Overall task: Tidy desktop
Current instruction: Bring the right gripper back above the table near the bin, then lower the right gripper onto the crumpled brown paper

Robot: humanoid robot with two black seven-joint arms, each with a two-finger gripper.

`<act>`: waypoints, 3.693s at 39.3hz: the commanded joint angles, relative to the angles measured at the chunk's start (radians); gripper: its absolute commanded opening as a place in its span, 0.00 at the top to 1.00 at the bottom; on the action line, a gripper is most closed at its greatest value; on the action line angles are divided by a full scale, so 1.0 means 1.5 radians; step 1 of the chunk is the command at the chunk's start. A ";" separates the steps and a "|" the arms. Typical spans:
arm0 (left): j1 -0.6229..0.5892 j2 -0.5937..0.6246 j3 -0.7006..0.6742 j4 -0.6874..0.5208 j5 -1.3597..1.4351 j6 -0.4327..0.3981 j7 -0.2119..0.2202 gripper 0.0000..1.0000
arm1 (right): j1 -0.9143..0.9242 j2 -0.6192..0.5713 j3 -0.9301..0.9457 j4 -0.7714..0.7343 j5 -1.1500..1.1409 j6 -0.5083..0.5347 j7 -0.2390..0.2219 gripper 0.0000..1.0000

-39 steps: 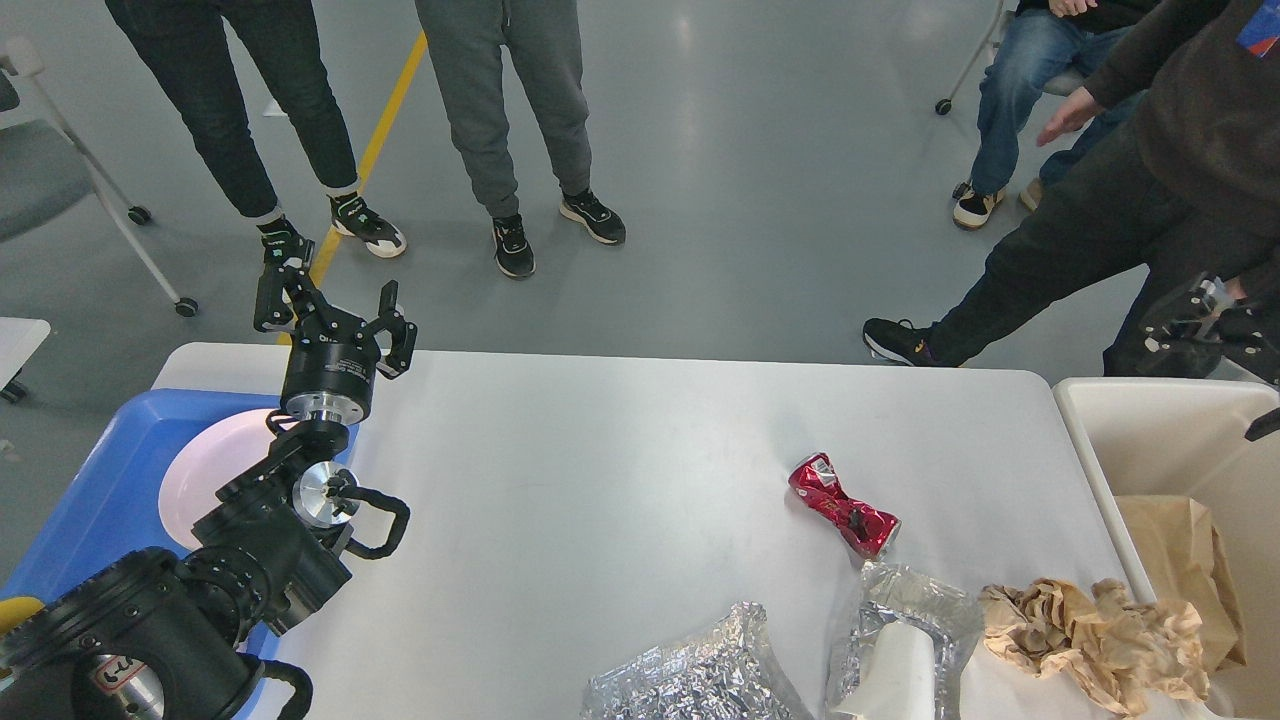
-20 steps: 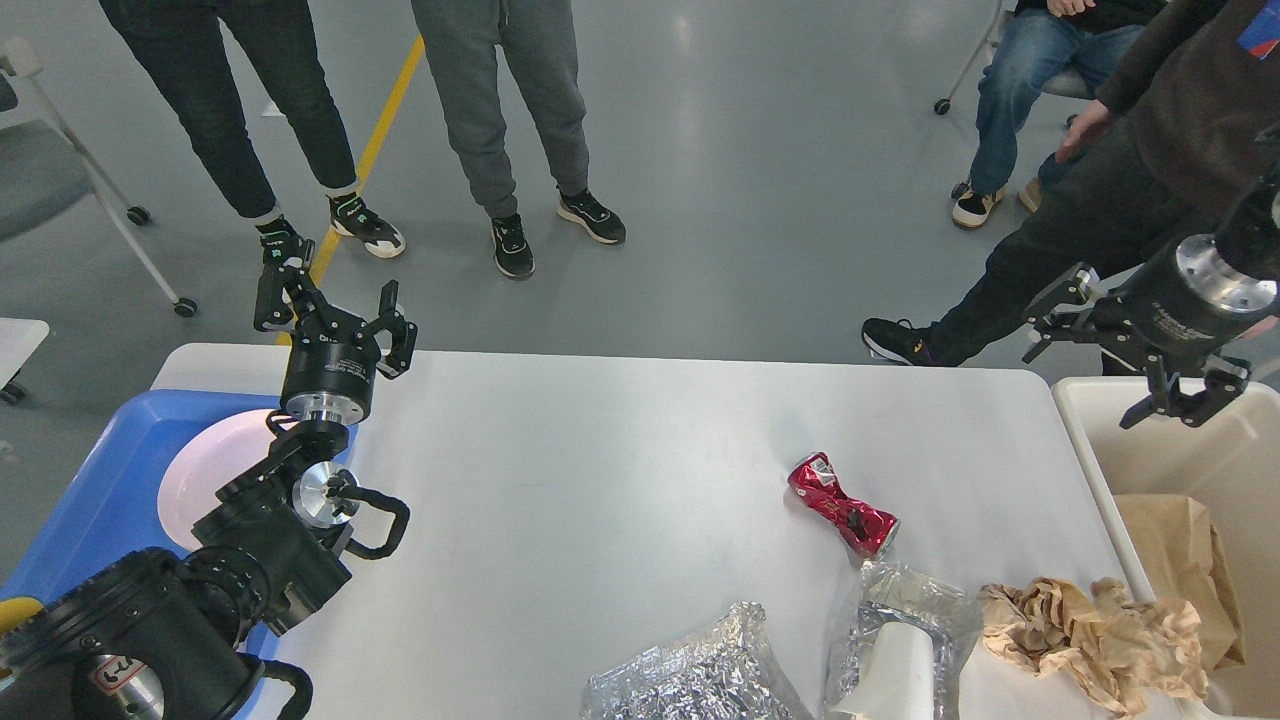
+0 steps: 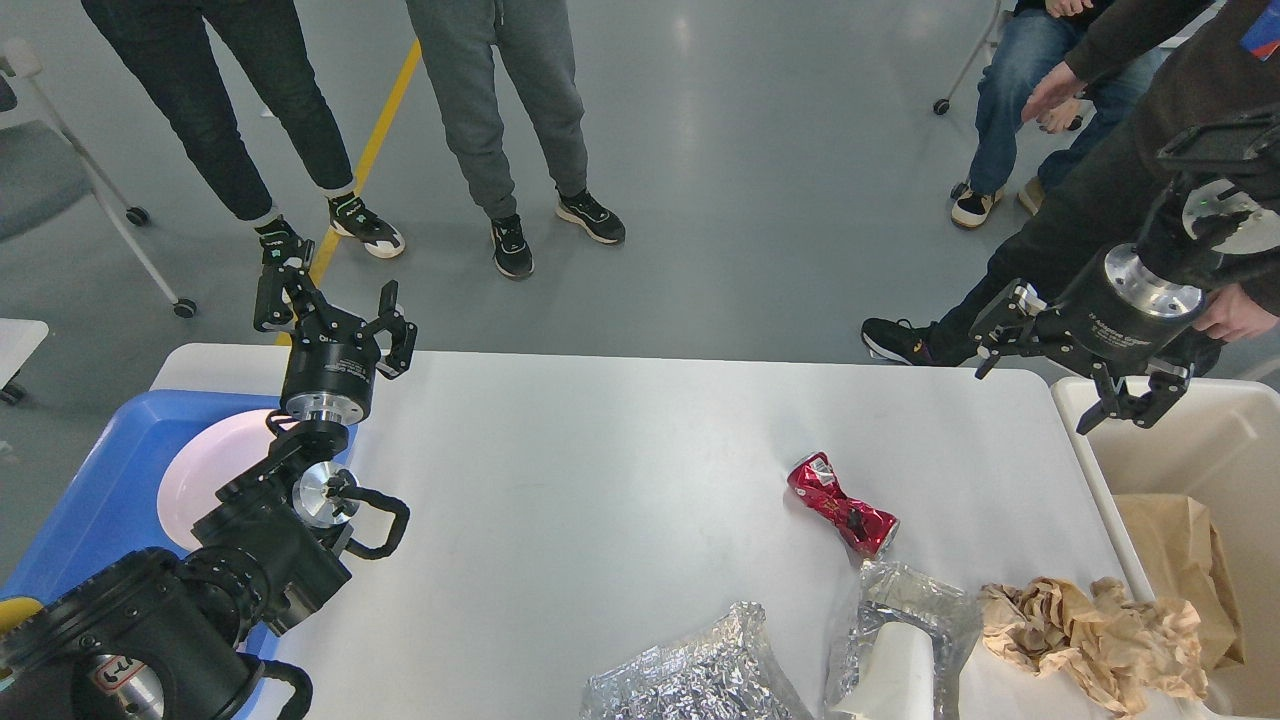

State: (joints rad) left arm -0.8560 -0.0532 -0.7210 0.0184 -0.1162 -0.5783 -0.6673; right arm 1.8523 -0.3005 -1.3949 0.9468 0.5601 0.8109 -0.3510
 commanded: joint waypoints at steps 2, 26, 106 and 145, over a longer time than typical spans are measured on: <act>0.000 0.000 0.000 0.000 0.001 0.000 0.000 0.03 | -0.003 -0.001 0.001 0.005 -0.010 0.002 0.000 0.00; 0.000 0.000 0.000 0.000 0.001 0.000 0.000 0.03 | -0.014 -0.079 0.004 0.002 -0.071 0.001 0.001 0.00; 0.000 0.000 0.000 0.000 0.000 0.000 0.000 0.03 | -0.265 -0.276 0.124 -0.065 -0.265 -0.009 -0.002 0.00; 0.000 0.001 0.000 0.000 0.001 0.000 0.000 0.03 | -0.426 -0.224 0.339 -0.048 -0.382 -0.226 -0.004 0.00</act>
State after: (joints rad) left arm -0.8560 -0.0537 -0.7210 0.0184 -0.1162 -0.5783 -0.6675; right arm 1.2033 -0.6383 -0.8939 0.8718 -0.0156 0.4689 -0.3573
